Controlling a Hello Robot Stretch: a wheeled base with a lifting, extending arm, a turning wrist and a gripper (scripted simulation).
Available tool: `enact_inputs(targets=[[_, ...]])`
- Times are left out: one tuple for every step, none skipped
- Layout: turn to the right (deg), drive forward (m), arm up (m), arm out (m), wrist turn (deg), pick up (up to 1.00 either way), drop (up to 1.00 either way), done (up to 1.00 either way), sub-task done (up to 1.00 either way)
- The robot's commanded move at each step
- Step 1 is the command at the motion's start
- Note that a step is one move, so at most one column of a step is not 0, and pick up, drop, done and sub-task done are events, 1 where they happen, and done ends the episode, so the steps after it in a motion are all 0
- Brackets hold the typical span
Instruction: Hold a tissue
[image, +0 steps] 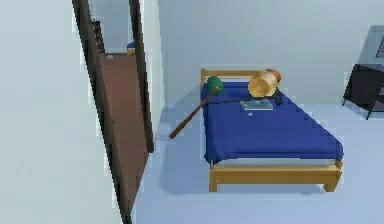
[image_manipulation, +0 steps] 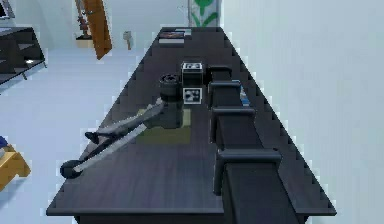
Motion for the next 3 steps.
enact_inputs(targets=[[0.0, 0.00, 0.00, 0.00, 45.0, 0.00, 0.00, 0.00, 0.00], [0.0, 0.00, 0.00, 0.00, 36.0, 0.00, 0.00, 0.00, 0.00], [0.0, 0.00, 0.00, 0.00, 0.0, 1.00, 0.00, 0.00, 0.00]])
